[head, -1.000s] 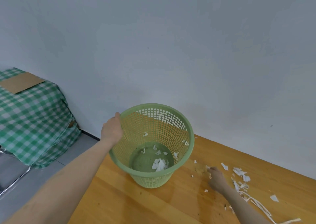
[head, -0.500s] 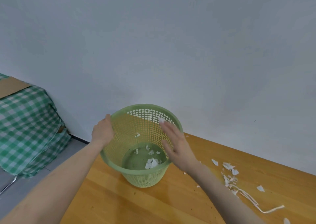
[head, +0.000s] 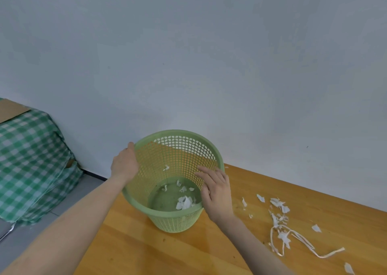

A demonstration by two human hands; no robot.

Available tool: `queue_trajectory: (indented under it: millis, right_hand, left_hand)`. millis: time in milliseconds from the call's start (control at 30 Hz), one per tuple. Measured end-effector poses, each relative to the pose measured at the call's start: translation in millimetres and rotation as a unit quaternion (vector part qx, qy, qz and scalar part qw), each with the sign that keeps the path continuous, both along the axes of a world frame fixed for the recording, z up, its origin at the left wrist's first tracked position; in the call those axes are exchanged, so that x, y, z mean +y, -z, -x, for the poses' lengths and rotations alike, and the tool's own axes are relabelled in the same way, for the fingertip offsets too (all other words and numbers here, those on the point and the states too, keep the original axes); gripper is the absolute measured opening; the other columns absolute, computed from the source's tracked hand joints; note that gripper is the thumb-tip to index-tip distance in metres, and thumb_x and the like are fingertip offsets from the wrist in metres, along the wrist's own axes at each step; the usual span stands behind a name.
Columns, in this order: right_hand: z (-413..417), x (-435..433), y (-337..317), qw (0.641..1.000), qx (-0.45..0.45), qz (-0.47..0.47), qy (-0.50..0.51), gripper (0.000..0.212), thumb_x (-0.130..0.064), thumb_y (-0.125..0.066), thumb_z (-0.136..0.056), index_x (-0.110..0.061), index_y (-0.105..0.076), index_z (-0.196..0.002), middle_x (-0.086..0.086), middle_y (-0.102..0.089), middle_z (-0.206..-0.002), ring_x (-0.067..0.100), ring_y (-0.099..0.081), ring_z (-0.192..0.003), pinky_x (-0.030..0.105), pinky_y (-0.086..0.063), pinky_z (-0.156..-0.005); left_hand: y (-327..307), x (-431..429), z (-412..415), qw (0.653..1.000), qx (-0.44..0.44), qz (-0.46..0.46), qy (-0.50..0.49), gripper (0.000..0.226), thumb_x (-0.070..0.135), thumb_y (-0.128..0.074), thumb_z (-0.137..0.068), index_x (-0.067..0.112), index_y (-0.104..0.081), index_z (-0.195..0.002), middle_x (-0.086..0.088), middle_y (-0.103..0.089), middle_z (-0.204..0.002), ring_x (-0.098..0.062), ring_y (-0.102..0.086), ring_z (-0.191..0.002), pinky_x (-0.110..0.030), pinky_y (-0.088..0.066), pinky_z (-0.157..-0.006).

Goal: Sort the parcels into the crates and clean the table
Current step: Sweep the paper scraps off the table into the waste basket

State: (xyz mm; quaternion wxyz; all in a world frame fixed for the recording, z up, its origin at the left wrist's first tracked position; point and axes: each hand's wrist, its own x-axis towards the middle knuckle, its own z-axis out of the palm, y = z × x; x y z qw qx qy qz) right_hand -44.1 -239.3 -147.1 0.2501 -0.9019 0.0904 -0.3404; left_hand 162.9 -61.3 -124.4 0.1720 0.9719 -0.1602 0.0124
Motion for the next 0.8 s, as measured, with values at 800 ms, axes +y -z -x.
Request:
queue_trajectory:
  millis: [800]
  right_hand:
    - [45.2,-120.3,125.3,0.768,0.615,-0.113,0.135,0.056,-0.025,-0.028,-0.100,-0.020,-0.009,-0.153,-0.003,0.006,-0.160,0.023,0.004,-0.147,0.045,-0.008,-0.118]
  left_hand:
    - [-6.3,-2.6,7.1,0.999,-0.009,-0.034,0.011,0.030,-0.007,-0.039,-0.080,0.008,-0.035,-0.106,-0.004,-0.040,-0.078,-0.029,-0.044,-0.069,-0.036,-0.032,-0.058]
